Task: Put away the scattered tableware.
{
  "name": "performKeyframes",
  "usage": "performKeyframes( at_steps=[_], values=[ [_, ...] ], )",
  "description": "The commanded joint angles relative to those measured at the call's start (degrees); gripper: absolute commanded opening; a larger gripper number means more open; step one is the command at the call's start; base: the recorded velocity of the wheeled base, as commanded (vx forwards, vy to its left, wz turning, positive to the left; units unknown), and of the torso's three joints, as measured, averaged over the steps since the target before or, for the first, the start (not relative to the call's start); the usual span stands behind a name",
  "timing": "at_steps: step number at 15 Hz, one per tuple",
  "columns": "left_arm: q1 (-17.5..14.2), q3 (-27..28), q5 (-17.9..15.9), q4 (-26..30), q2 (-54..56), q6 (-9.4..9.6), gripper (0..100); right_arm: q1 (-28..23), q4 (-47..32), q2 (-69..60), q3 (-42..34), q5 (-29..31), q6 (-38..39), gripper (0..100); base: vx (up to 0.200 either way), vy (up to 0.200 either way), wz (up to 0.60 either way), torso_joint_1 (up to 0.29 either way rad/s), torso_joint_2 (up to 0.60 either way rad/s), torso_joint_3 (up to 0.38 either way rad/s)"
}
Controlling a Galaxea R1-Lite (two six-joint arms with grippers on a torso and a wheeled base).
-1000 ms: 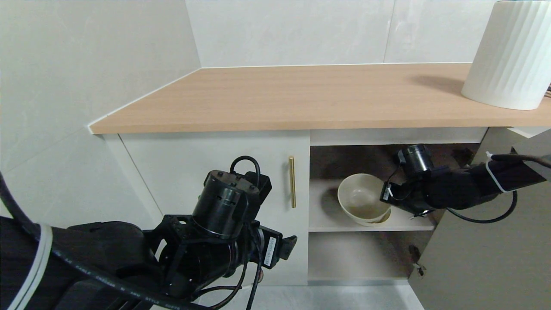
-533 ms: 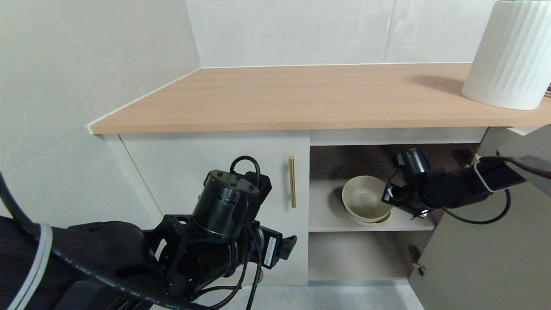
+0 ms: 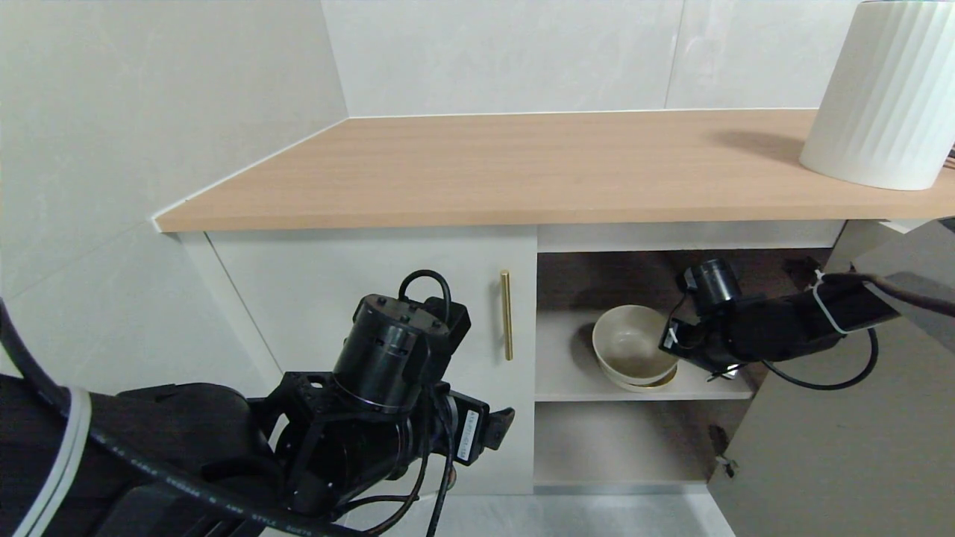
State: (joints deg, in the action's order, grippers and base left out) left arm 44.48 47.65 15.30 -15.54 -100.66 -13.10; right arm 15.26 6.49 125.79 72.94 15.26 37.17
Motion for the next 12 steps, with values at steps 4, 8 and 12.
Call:
performKeyframes(
  at_steps=[4,8,12],
  values=[
    [-0.01,-0.02,0.08,-0.01,0.02,-0.08,100,0.03,0.02,0.59,0.10,0.12,0.01,100,0.000,0.000,0.00,0.000,0.00,0.000],
    [-0.10,0.07,-0.01,-0.10,0.11,-0.08,100,0.12,0.02,0.77,0.10,0.03,0.01,100,0.000,0.000,0.00,0.000,0.00,0.000],
    [-0.71,0.42,0.08,-0.19,0.20,-0.34,100,0.21,-0.16,-0.11,-0.25,-0.06,0.01,100,0.000,0.000,0.00,0.000,0.00,0.000]
  ],
)
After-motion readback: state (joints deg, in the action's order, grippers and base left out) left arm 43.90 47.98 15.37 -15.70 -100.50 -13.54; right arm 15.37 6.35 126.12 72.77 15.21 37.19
